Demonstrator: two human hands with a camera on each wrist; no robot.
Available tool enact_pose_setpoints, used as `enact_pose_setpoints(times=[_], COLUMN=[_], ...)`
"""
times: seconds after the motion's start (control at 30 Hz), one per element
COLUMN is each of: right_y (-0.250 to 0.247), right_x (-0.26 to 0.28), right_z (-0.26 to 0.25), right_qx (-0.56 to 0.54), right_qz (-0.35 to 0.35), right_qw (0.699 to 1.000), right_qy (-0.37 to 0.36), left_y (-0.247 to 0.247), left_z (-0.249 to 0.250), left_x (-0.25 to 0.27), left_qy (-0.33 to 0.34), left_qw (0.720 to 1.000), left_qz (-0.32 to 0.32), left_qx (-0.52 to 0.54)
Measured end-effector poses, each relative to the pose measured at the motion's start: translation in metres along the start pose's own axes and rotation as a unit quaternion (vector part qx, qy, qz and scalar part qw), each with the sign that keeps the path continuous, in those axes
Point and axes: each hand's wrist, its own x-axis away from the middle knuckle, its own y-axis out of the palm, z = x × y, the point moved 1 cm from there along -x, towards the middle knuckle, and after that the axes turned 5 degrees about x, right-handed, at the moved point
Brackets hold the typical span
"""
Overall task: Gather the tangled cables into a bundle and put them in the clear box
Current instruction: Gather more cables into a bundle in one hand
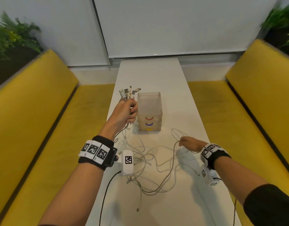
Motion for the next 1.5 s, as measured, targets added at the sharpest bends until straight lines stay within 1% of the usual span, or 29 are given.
enact_pose_setpoints(times=[0.07,0.13,0.17,0.2,0.23,0.27,0.33,0.4,0.43,0.47,0.53,0.6,0.63,0.7,0.8,0.87,0.93,1.03,1.07,1.1,1.17,1.27,1.33,1.37,1.43,1.5], right_y=[-0.003,-0.006,-0.008,-0.01,-0.014,-0.019,-0.029,-0.044,-0.053,-0.063,-0.086,-0.106,-0.114,-0.125,-0.131,-0.13,-0.128,-0.12,-0.115,-0.11,-0.099,-0.089,-0.087,-0.086,-0.084,-0.081], right_x=[0.007,0.009,0.009,0.008,0.009,0.01,0.012,0.018,0.021,0.026,0.041,0.06,0.069,0.084,0.096,0.097,0.094,0.094,0.094,0.095,0.095,0.092,0.089,0.088,0.081,0.076], right_z=[-0.005,-0.006,-0.006,-0.006,-0.006,-0.007,-0.007,-0.011,-0.015,-0.022,-0.043,-0.068,-0.081,-0.105,-0.133,-0.143,-0.148,-0.158,-0.163,-0.166,-0.17,-0.167,-0.157,-0.149,-0.122,-0.089], right_qx=[-0.044,-0.115,-0.187,-0.233,-0.27,-0.278,-0.253,-0.237,-0.25,-0.283,-0.369,-0.425,-0.438,-0.445,-0.459,-0.476,-0.493,-0.511,-0.514,-0.515,-0.488,-0.355,-0.3,-0.277,-0.213,-0.182], right_qz=[-0.002,0.026,0.039,0.051,0.06,0.065,0.073,0.121,0.155,0.185,0.23,0.252,0.259,0.26,0.257,0.273,0.299,0.333,0.325,0.305,0.258,0.213,0.202,0.211,0.263,0.299], right_qw=[0.999,0.991,0.978,0.965,0.954,0.953,0.963,0.964,0.956,0.941,0.898,0.861,0.849,0.838,0.818,0.801,0.784,0.767,0.771,0.78,0.814,0.884,0.907,0.915,0.926,0.928], right_qy=[0.018,0.056,0.089,0.11,0.117,0.106,0.056,0.019,0.006,-0.013,-0.068,-0.121,-0.143,-0.181,-0.233,-0.24,-0.231,-0.198,-0.188,-0.18,-0.181,-0.219,-0.218,-0.205,-0.167,-0.126], left_y=[0.001,0.003,0.004,0.005,0.006,0.008,0.011,0.016,0.018,0.021,0.027,0.035,0.039,0.048,0.063,0.07,0.076,0.077,0.076,0.076,0.07,0.054,0.036,0.026,0.005,-0.016], left_z=[0.0,0.0,0.0,0.0,0.0,0.0,-0.001,-0.001,-0.001,-0.001,-0.002,-0.002,-0.002,-0.002,-0.001,0.0,0.002,0.004,0.006,0.008,0.01,0.018,0.031,0.04,0.058,0.074], left_x=[0.002,0.005,0.006,0.008,0.01,0.012,0.016,0.018,0.018,0.018,0.018,0.019,0.02,0.019,0.02,0.022,0.026,0.028,0.028,0.028,0.022,0.015,0.013,0.014,0.019,0.025], left_qy=[-0.001,0.0,0.001,0.001,-0.001,-0.003,-0.012,-0.022,-0.022,-0.016,0.008,0.042,0.058,0.07,0.078,0.106,0.135,0.155,0.156,0.158,0.156,0.158,0.151,0.152,0.178,0.21], left_qw=[1.0,1.0,1.0,1.0,0.999,0.999,0.998,0.997,0.997,0.997,0.998,0.996,0.994,0.991,0.987,0.98,0.972,0.976,0.979,0.98,0.982,0.983,0.981,0.977,0.965,0.948], left_qz=[-0.005,-0.016,-0.022,-0.03,-0.038,-0.047,-0.064,-0.073,-0.072,-0.068,-0.058,-0.052,-0.049,-0.046,-0.079,-0.087,-0.086,-0.051,-0.039,-0.026,0.01,0.069,0.125,0.148,0.175,0.194], left_qx=[-0.002,-0.005,-0.003,0.002,0.007,0.009,0.012,0.02,0.018,0.011,-0.022,-0.064,-0.08,-0.103,-0.119,-0.146,-0.173,-0.146,-0.127,-0.115,-0.109,-0.069,-0.018,0.013,0.083,0.142])
